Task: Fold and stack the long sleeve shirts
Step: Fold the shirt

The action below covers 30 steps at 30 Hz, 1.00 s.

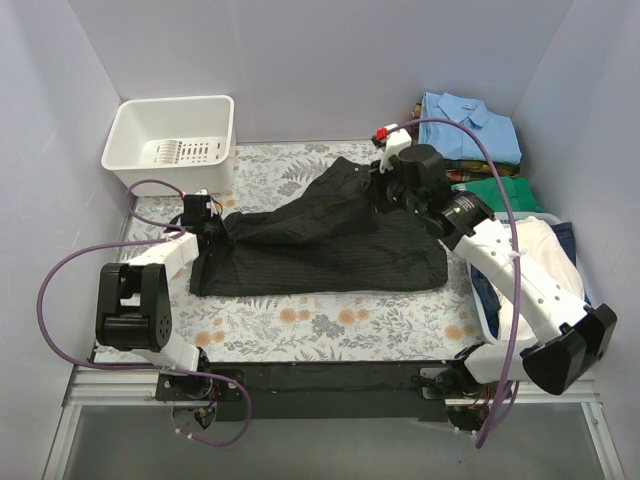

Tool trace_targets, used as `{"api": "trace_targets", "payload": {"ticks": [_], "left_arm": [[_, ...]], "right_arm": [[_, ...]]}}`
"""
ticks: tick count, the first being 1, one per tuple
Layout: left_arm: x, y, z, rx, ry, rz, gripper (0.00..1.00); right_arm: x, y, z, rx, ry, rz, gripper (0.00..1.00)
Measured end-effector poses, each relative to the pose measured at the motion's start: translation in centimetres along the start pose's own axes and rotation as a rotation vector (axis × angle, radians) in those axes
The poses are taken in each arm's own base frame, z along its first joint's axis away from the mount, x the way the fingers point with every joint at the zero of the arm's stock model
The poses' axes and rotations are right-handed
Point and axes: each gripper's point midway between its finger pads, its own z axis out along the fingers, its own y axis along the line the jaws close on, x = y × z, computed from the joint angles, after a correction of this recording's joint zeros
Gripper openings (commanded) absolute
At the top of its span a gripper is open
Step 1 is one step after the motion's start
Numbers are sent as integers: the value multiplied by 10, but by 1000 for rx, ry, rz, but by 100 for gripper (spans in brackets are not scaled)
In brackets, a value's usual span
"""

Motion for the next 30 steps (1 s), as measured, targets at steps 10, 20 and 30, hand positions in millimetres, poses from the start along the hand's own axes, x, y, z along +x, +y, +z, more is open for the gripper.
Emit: {"api": "trace_targets", "payload": {"ticks": [10, 20, 30], "left_arm": [[13, 8, 11, -37, 46, -38, 0], [18, 11, 13, -50, 68, -59, 0], [21, 12, 16, -54, 80, -68, 0]], "right_arm": [[83, -14, -37, 12, 61, 5, 1], [154, -9, -42, -14, 227, 100, 22], [199, 17, -81, -133, 421, 222, 52]]}}
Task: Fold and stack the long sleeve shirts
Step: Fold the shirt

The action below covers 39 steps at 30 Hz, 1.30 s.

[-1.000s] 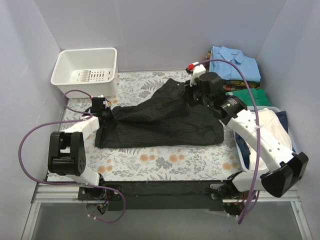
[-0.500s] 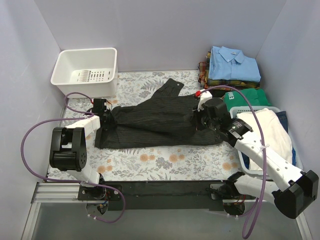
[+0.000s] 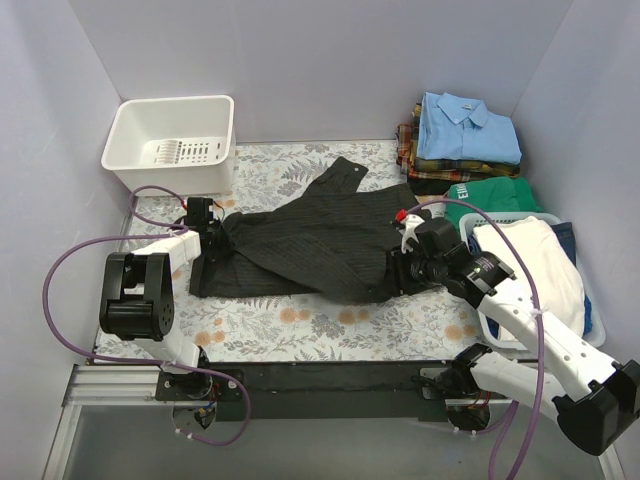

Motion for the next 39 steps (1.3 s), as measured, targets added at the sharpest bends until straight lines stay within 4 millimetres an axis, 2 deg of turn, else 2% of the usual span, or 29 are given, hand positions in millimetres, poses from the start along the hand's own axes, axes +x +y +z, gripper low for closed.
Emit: {"api": "trace_targets", "payload": {"ticks": [3, 8, 12, 14, 17, 20, 26, 29, 39], "left_arm": [[0, 0, 0, 0, 0, -4, 0], [0, 0, 0, 1, 2, -4, 0], [0, 0, 0, 2, 3, -4, 0], [0, 0, 0, 2, 3, -4, 0], [0, -1, 0, 5, 5, -3, 0], [0, -1, 1, 7, 7, 0, 0], [0, -2, 1, 14, 11, 2, 0], [0, -3, 2, 17, 13, 2, 0], [0, -3, 2, 19, 14, 2, 0]], "right_arm": [[26, -1, -1, -13, 73, 44, 57], [74, -3, -16, -11, 177, 156, 57], [79, -1, -35, -12, 132, 210, 57], [78, -4, -37, 20, 129, 225, 57], [73, -14, -27, 98, 181, 236, 59], [60, -23, -9, 178, 246, 223, 67], [10, -36, 35, 264, 278, 109, 73], [-7, -37, 56, 253, 275, 53, 73], [-32, -22, 97, 138, 307, -42, 73]]}}
